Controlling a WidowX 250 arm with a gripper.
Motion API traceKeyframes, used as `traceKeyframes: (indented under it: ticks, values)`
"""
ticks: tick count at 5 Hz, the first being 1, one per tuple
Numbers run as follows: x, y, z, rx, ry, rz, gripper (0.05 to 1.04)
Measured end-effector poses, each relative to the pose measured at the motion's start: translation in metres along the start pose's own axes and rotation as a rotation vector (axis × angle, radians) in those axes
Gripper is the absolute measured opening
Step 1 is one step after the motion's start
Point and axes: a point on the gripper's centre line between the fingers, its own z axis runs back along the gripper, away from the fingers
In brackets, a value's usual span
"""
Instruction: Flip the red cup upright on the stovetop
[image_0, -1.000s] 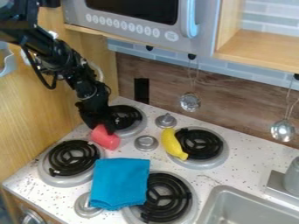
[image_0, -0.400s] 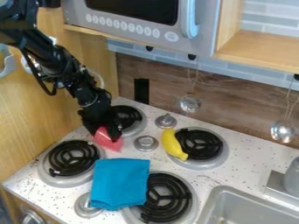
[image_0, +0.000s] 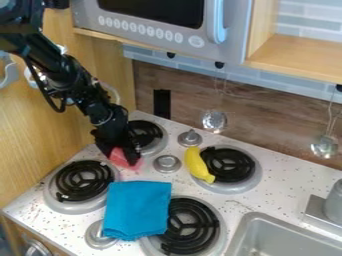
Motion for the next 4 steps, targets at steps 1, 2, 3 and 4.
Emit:
traceKeyframes:
  ticks: [1,2,3,4]
  values:
    - [-0.001,-0.002,-0.001,-0.012,-0.001,-0.003,1.0]
    - [0.002,-0.007,-0.001,-0.042,-0.013,0.008,1.0]
    - [0.005,-0.01,-0.001,-0.056,-0.031,0.017,1.0]
    - [0.009,-0.011,-0.001,-0.062,-0.053,0.034,0.994]
